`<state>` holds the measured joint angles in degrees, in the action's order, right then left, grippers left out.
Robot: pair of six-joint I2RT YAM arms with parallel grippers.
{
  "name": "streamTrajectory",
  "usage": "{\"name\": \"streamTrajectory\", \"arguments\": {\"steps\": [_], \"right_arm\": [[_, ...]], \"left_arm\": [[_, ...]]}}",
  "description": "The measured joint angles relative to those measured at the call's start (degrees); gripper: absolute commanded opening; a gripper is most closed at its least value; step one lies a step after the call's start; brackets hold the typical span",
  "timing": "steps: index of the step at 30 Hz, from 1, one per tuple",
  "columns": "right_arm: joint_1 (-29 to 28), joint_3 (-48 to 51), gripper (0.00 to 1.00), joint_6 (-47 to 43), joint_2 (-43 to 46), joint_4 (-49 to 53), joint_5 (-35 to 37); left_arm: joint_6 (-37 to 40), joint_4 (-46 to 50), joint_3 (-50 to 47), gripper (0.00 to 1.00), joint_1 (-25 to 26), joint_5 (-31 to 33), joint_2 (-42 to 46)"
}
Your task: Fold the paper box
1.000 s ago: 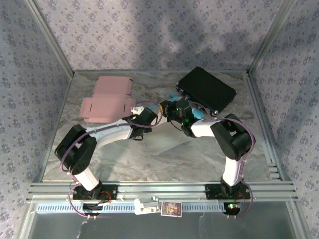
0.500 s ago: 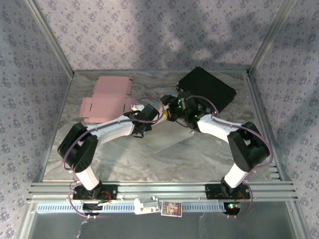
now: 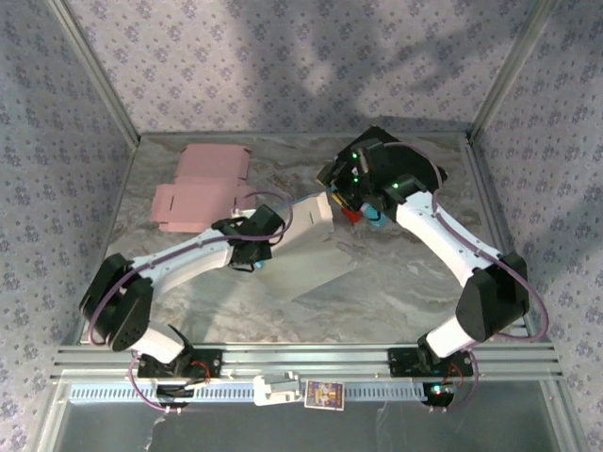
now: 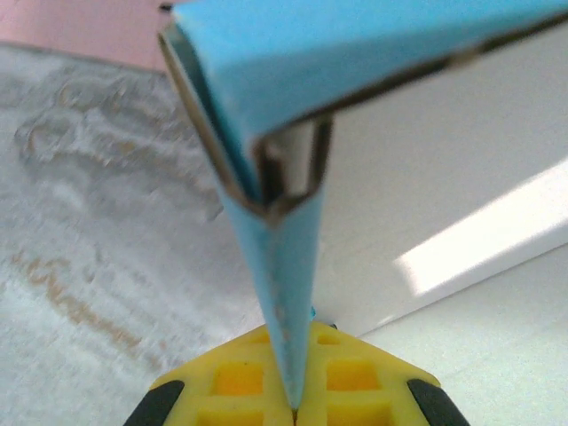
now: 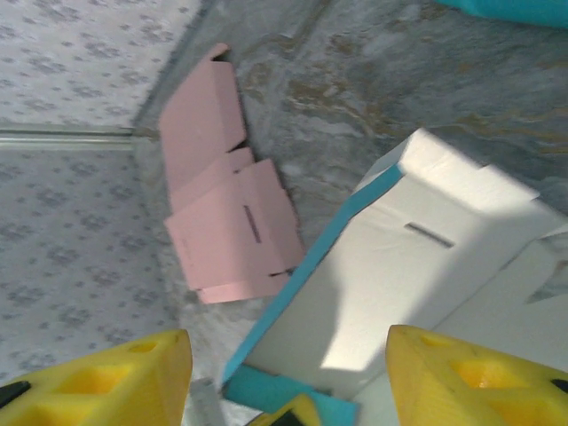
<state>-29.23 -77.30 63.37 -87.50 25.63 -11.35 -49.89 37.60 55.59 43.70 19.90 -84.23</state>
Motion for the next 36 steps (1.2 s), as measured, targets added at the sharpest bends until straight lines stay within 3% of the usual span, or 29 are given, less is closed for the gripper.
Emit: {"name": "streamTrajectory", "arguments": {"steps": [9,15,36], "right_arm": [[-6.3,-7.2,0.61,-8.5,-6.9,10.3,3.7],[-6.9,-12.1,0.61,-13.3,-11.2,13.5,5.7],[-10.5,-21.8,0.57,-23.0,-27.2,18.9,7.8]], "left_arm": [[-1.6,4.7,-7.6,0.00,-0.2,-4.8,10.2],[-1.9,6.0,-11.0,0.00,-0.2,-7.4,13.9],[-0.5,8.8,-12.1,0.00,-1.8,-11.8,16.2]]}}
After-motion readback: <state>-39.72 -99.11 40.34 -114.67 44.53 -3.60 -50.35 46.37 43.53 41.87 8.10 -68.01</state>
